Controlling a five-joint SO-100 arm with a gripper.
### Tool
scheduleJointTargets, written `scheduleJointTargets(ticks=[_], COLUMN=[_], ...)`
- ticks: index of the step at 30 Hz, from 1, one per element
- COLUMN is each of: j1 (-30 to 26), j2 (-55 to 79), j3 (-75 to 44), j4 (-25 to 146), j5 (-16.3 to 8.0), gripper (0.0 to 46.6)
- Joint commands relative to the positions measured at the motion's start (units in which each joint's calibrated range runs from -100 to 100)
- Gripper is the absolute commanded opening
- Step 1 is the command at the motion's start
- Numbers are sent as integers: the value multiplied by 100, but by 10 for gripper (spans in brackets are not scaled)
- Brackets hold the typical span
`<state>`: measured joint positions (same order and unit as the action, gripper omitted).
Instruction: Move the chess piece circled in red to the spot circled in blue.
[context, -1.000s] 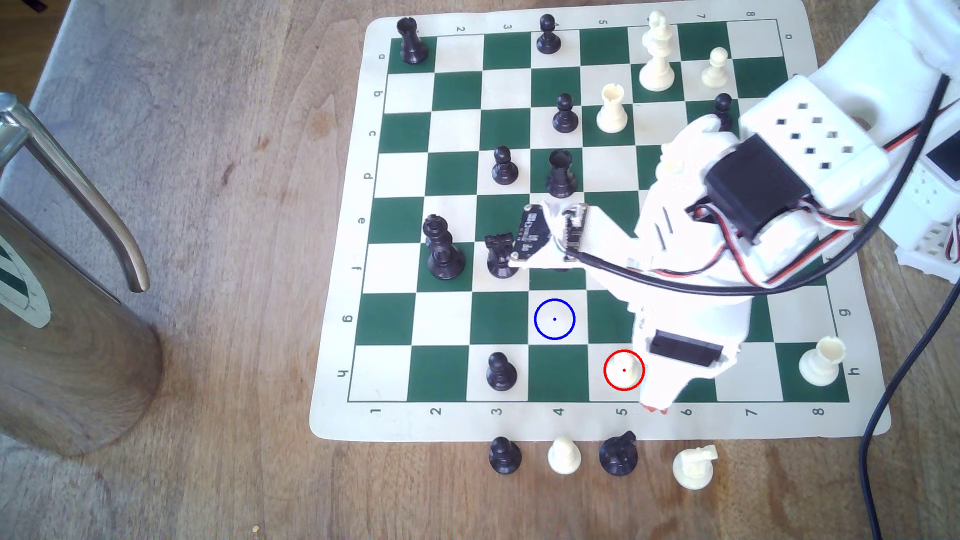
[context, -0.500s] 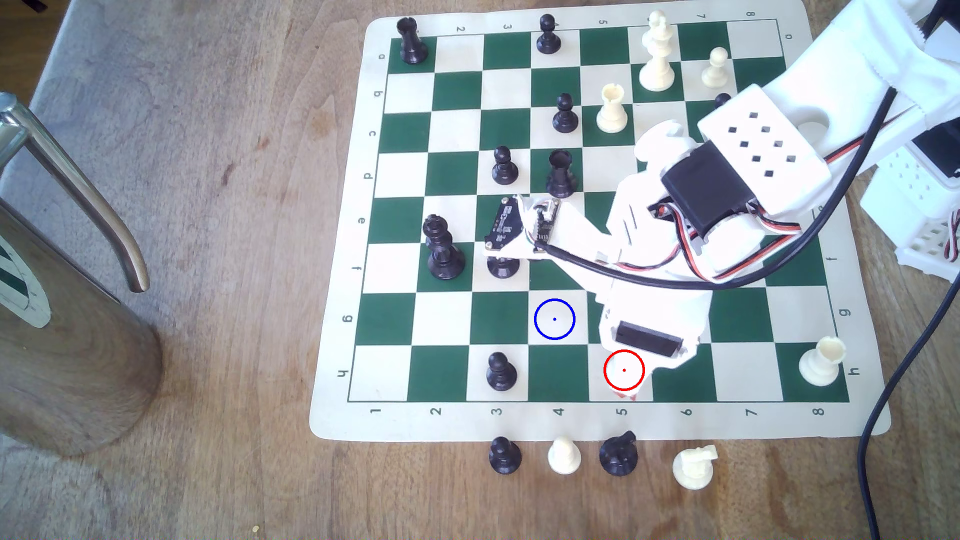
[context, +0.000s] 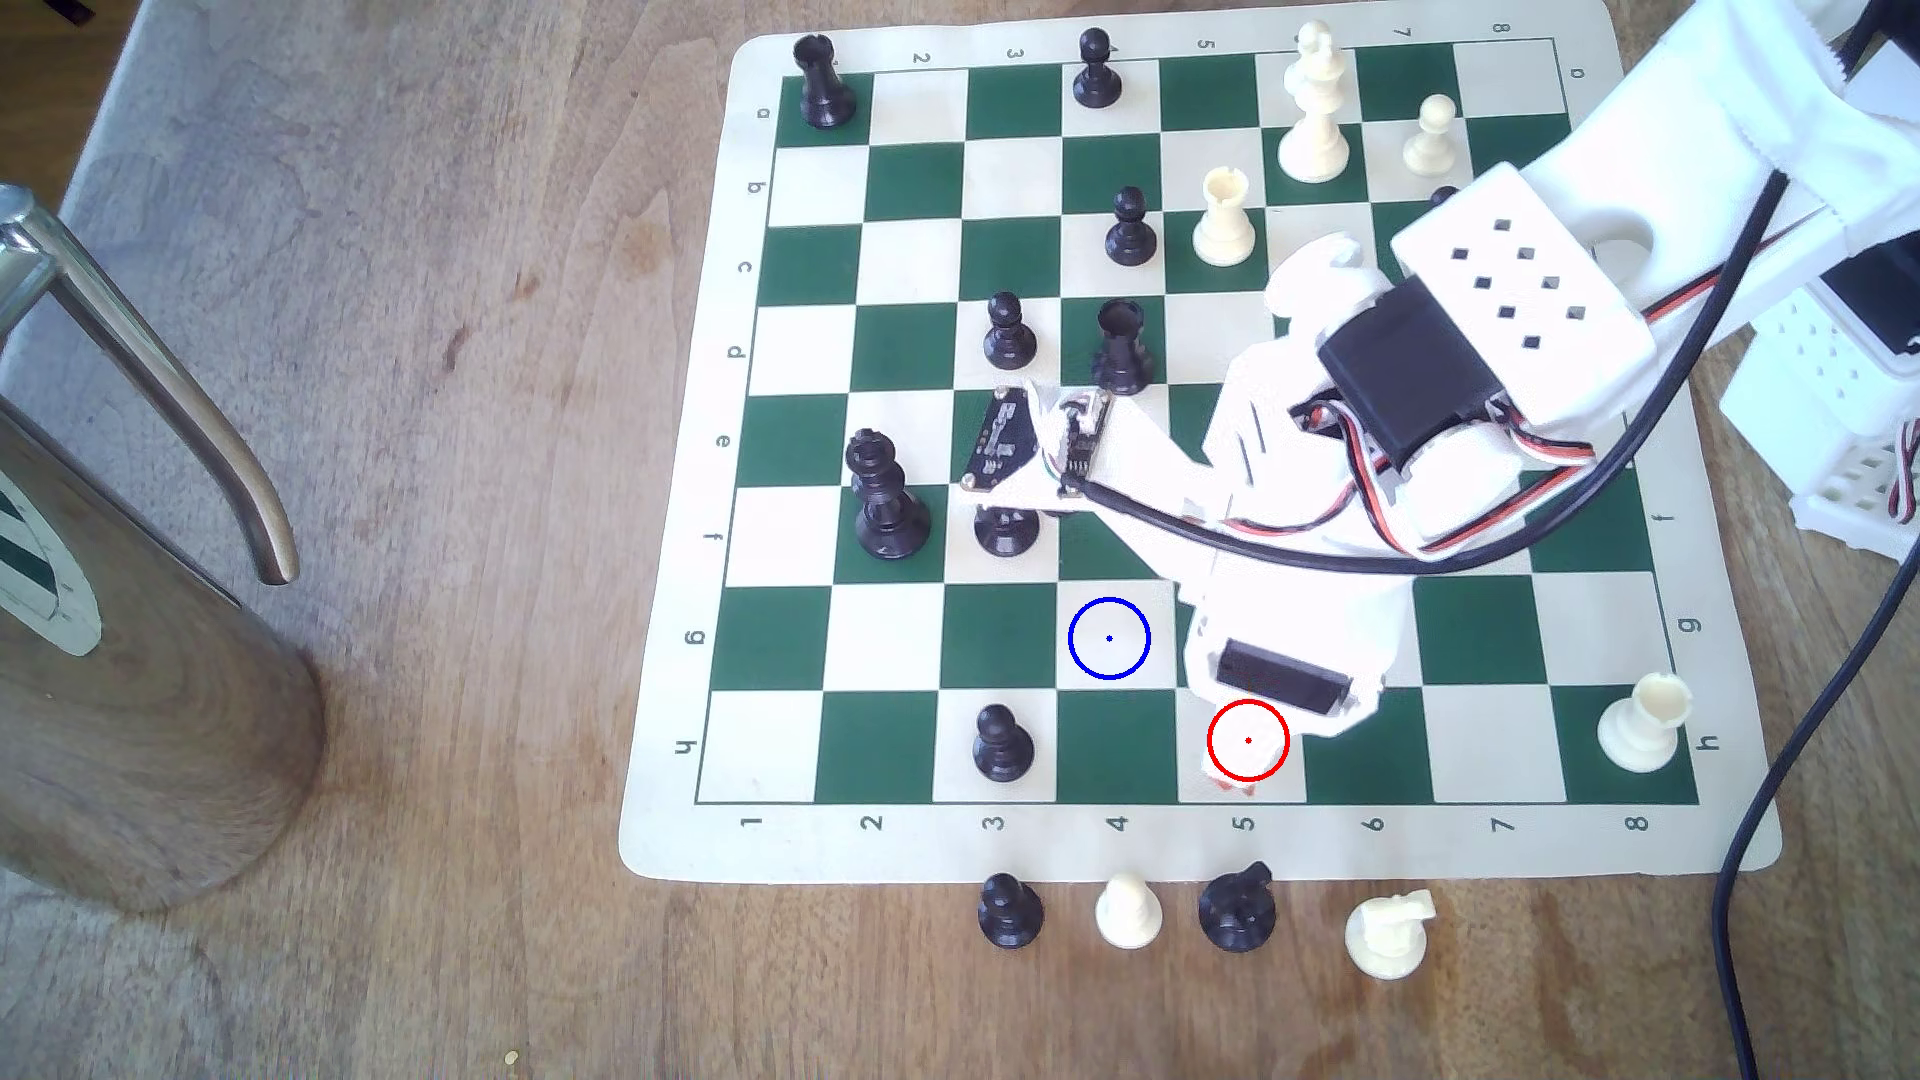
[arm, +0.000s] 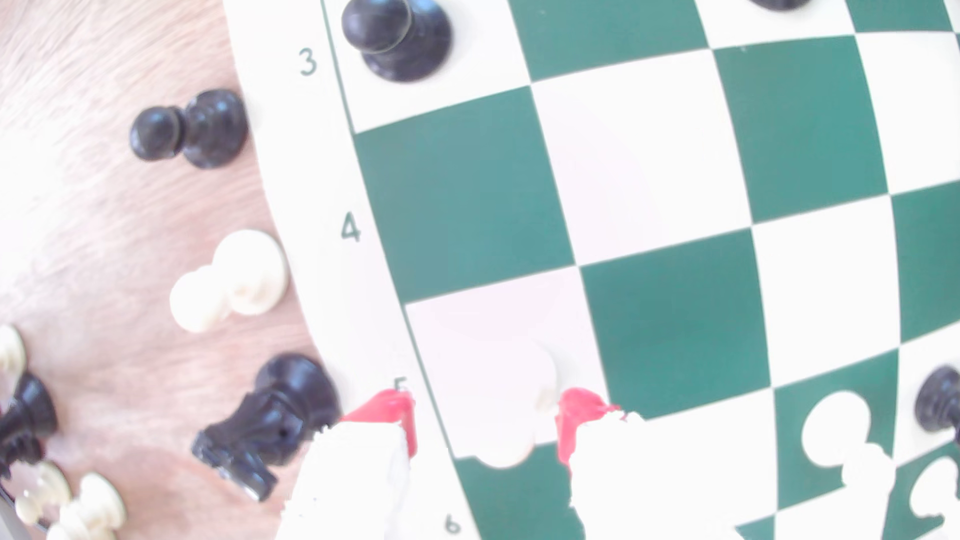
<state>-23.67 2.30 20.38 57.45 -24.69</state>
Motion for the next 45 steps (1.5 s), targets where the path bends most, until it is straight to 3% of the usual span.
scheduleJointTargets(ticks=[1,18,24,35,45], j1=[-38,-38,-46,48,275], j2=[-27,109,41,-511,-1139], j3=[-161,-134,-107,-170,-1267], j4=[-110,-217,-225,-28,905], j5=[-29,-29,5,29,49], gripper=[148,130,3,3,3])
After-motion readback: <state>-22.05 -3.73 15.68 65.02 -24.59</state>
